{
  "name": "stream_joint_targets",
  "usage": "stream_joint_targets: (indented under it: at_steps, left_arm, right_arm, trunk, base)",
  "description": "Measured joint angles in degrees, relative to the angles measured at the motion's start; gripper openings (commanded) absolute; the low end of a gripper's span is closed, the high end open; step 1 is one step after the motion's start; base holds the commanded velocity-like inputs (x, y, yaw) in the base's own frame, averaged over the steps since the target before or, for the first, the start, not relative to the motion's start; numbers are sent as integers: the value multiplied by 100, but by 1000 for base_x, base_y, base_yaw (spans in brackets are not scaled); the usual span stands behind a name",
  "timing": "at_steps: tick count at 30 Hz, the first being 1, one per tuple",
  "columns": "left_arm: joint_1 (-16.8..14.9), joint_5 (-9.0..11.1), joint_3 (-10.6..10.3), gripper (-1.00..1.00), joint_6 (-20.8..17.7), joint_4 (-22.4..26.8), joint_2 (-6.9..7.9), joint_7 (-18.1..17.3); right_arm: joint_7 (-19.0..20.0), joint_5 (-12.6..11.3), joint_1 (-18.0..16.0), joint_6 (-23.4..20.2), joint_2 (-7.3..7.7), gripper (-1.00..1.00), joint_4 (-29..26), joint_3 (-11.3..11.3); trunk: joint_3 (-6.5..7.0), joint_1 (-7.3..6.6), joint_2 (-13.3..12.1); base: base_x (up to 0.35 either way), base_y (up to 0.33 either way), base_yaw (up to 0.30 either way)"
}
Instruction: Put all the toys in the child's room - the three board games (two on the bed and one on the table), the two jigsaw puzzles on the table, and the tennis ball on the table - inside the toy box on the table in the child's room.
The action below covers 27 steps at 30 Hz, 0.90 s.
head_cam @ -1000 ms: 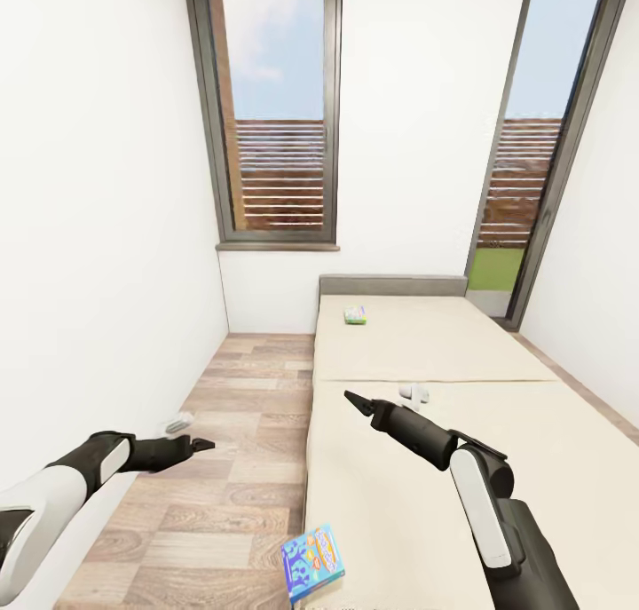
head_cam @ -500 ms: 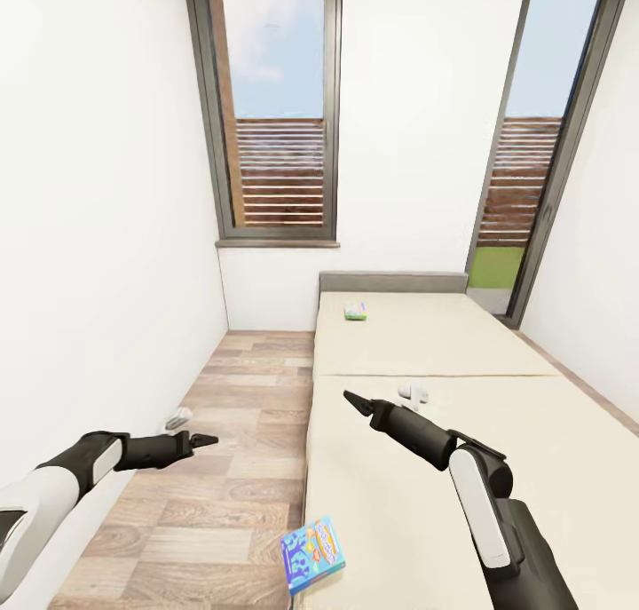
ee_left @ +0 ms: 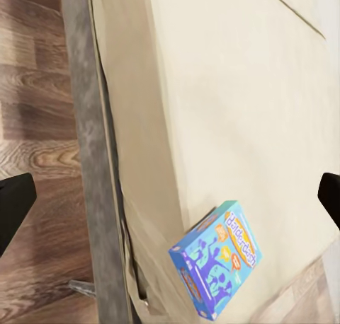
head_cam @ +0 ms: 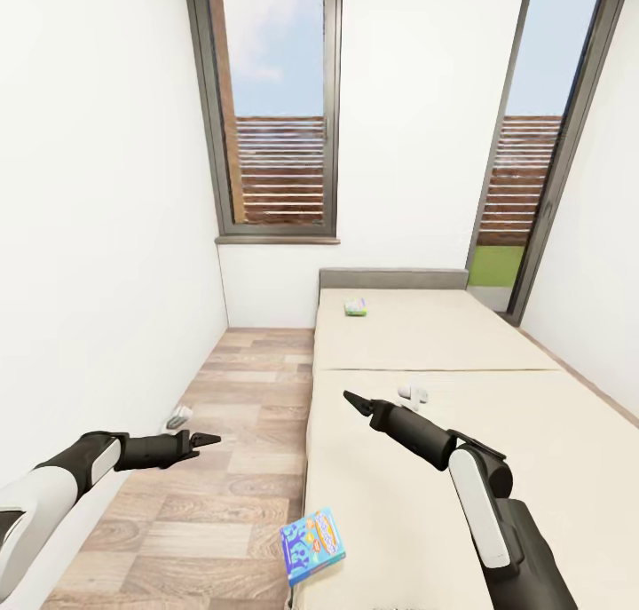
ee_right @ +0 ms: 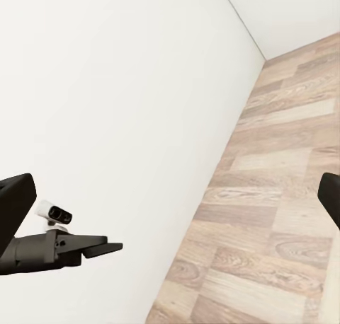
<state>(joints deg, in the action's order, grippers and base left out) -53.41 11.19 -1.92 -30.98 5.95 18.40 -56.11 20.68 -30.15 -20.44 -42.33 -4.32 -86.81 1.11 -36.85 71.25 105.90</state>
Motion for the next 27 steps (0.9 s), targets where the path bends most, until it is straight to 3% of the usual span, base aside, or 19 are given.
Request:
stream_joint_targets:
  at_steps: [27]
  left_arm:
    - [0,53,30,100,-447,16,89,-79]
  right_arm:
    - [0,-3,0,6,-4,100,1,0]
  trunk:
    - [-485,593,1083]
  base:
    - [0,0,0]
